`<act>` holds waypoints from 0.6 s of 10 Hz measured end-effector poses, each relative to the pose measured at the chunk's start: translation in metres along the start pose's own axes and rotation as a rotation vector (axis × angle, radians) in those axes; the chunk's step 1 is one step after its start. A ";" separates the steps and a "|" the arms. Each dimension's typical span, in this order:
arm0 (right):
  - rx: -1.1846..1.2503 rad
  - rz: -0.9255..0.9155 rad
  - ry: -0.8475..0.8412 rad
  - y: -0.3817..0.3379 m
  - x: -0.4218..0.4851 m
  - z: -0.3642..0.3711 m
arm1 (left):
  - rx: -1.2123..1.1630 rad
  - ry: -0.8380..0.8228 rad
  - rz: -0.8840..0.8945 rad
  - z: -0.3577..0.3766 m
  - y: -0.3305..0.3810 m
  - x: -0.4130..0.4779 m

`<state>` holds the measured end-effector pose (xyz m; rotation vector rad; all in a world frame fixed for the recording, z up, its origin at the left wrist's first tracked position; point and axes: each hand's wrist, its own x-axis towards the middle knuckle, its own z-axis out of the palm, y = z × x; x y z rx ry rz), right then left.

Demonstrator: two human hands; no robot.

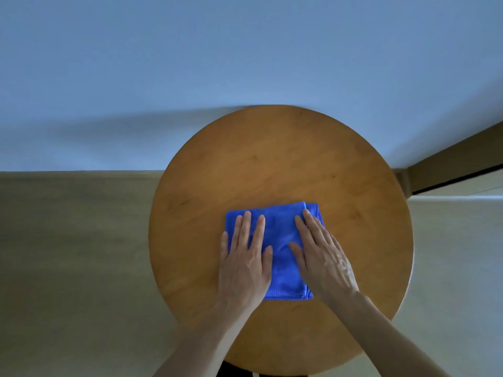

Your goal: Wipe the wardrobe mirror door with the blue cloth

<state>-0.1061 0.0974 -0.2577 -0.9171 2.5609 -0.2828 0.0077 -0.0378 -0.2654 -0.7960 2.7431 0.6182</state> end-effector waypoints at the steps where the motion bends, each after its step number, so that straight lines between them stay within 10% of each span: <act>1: 0.146 0.083 -0.051 -0.012 -0.012 -0.029 | -0.074 -0.036 -0.029 -0.031 0.008 -0.011; 6: 0.533 0.221 -0.036 -0.095 -0.102 -0.211 | -0.600 0.026 -0.029 -0.235 0.066 -0.097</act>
